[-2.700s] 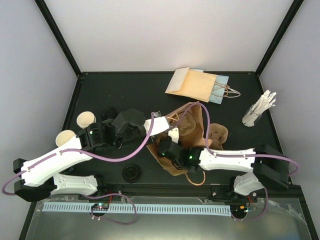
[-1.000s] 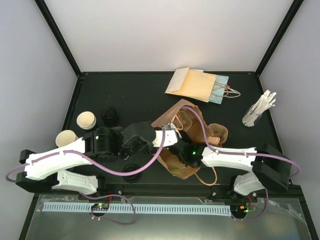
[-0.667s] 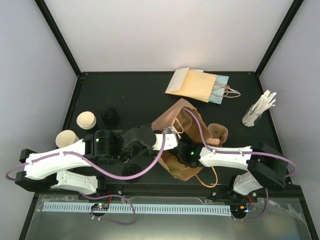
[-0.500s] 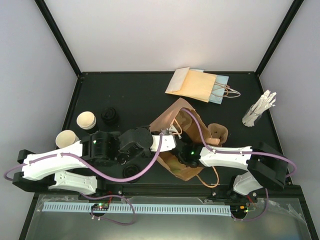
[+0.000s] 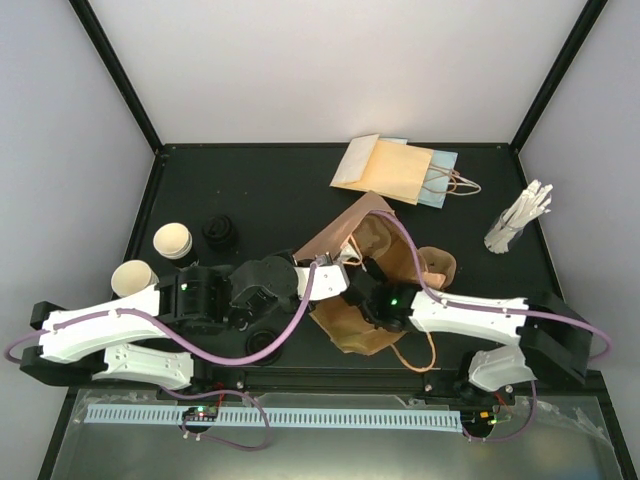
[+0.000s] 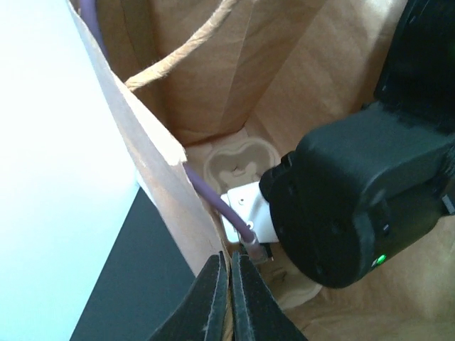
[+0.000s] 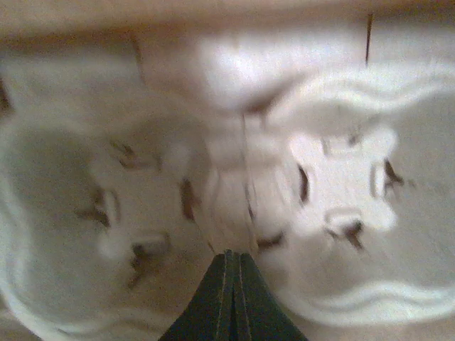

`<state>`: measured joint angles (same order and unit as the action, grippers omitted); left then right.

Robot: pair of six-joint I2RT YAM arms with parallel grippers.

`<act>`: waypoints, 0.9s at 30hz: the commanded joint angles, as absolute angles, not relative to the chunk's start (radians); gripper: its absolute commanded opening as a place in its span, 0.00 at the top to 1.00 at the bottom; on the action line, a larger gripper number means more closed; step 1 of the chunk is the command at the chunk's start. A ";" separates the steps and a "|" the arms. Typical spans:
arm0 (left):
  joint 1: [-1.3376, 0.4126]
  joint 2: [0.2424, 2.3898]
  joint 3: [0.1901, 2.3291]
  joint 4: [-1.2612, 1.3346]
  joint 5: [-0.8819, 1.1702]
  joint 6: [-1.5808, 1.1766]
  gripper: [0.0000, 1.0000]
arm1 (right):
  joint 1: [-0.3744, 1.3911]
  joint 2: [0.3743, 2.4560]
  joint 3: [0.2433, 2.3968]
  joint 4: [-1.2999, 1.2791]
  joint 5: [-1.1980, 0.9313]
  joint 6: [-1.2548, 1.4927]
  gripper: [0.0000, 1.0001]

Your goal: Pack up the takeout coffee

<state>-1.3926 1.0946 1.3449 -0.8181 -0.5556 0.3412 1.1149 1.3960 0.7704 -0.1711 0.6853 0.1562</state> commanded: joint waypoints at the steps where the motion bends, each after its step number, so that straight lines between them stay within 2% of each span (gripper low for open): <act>1: -1.361 1.079 1.340 -0.775 -0.556 0.311 0.98 | 1.117 1.296 0.795 -0.226 0.660 0.178 0.99; 10: -1.223 1.133 1.383 -0.814 -0.449 0.254 0.99 | 1.122 1.194 0.922 -0.452 0.527 0.199 0.99; 18: -1.125 1.187 1.467 -0.871 -0.383 0.174 0.98 | 1.121 1.152 1.088 -0.625 0.492 0.192 0.99; 27: -0.994 1.268 1.601 -0.975 -0.240 0.075 0.98 | 1.118 1.090 1.319 -0.702 0.474 0.169 0.99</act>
